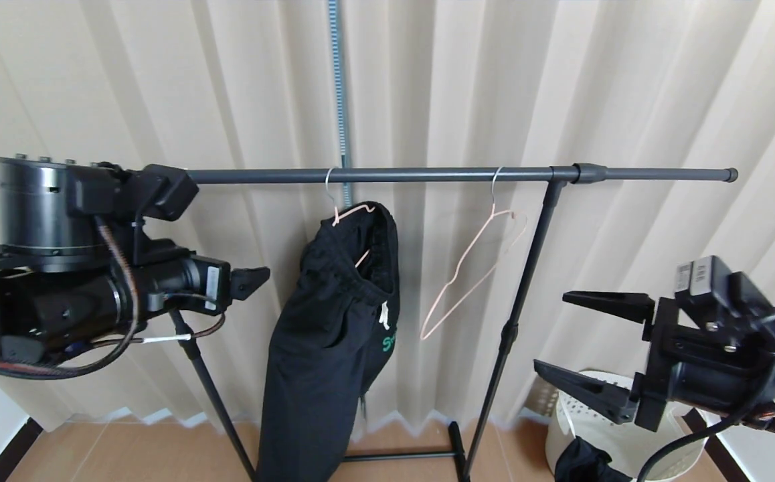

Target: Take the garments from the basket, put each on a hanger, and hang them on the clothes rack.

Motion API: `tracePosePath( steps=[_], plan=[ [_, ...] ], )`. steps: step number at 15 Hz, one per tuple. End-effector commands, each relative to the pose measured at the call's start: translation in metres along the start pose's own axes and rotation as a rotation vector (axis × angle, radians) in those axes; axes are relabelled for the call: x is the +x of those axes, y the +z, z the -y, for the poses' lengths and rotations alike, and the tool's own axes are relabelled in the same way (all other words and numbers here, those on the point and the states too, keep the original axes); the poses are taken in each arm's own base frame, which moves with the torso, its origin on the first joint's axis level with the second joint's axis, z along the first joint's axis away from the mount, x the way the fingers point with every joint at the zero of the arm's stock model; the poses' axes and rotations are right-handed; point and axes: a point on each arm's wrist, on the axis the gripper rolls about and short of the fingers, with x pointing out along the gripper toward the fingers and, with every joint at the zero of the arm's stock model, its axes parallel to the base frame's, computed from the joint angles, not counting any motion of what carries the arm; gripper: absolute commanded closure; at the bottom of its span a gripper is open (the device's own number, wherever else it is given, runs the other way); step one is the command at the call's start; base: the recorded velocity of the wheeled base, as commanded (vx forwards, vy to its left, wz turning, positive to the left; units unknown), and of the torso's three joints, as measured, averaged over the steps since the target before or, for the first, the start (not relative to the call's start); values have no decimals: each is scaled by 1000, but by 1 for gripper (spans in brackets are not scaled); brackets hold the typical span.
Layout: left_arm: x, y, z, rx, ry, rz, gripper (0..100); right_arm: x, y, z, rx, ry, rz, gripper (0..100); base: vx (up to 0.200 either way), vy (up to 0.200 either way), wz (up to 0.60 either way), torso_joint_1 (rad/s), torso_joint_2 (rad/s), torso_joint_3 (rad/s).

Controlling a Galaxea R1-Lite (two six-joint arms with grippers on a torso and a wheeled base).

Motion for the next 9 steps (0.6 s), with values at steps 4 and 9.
tracePosePath(
  steps=[4, 9],
  plan=[
    [-125, -81, -8, 28, -44, 66, 0, -82, 7, -41, -41, -151, 61, 0, 0, 0, 0, 0, 0, 0],
    [-155, -172, -10, 28, -46, 49, 0, -128, -44, -77, 126, -224, -52, 0, 0, 0, 0, 0, 0, 0]
  ],
)
